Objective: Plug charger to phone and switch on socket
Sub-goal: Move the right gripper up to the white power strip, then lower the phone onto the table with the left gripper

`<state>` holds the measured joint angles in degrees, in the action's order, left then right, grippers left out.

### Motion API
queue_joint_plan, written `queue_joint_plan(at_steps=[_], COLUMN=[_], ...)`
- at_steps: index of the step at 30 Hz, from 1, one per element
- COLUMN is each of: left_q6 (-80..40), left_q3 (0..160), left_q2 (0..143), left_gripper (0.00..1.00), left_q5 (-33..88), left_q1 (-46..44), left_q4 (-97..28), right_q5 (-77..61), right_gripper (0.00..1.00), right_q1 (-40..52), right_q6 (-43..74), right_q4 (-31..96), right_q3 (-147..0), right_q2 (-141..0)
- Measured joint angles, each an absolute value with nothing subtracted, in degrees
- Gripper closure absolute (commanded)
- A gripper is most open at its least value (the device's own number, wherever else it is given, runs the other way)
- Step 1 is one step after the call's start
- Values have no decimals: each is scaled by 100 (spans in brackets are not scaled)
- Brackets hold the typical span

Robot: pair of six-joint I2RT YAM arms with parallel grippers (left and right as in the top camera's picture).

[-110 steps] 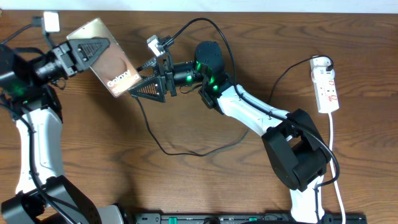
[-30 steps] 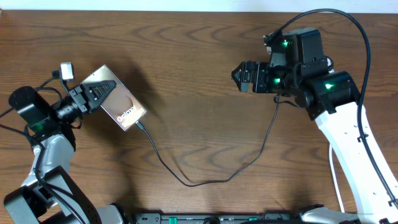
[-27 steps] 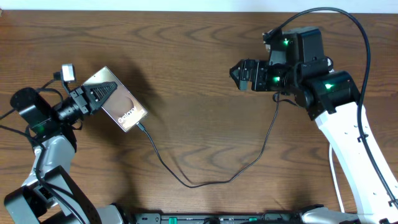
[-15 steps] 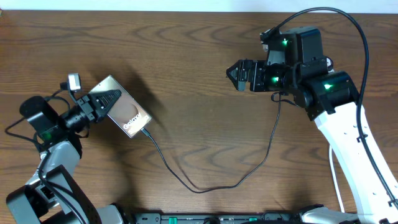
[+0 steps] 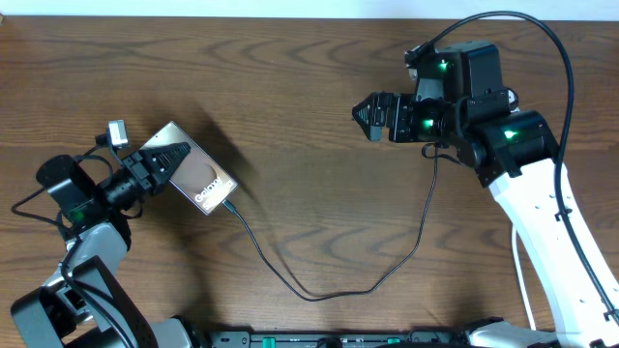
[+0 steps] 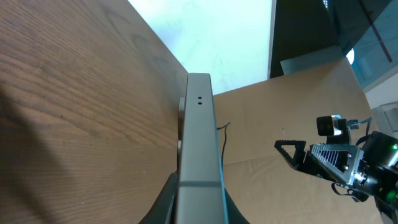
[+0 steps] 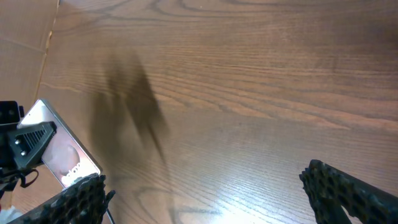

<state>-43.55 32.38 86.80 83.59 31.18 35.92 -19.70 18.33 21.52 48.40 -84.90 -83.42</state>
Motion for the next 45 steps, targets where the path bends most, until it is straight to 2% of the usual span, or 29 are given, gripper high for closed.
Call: queue_joint_plan(at_steps=[18,30,40,45], left_q6=[-4305,-4204,-3972,-3859], left_q3=[3168,2733,2630,2617], left_q2=[8680,8680,8674,8674], left_gripper=[93,93,93,93], left_q5=[8331,7736,5986,5166], left_q1=[3118,3118,3118,3118], left_q4=[3586,3524,1426,794], right_q5=[-1944,-1927,-1925,-1872], right_gripper=[1,1,1,1], right_q1=[1833,1833,1833,1833], right_q6=[2152,2152,2152,2152], right_q4=[4838,4838,4842,4840], right_q3=[-8490,-8490,-8490,-8490], right_q2=[-8342,-8342,-8342,-8342])
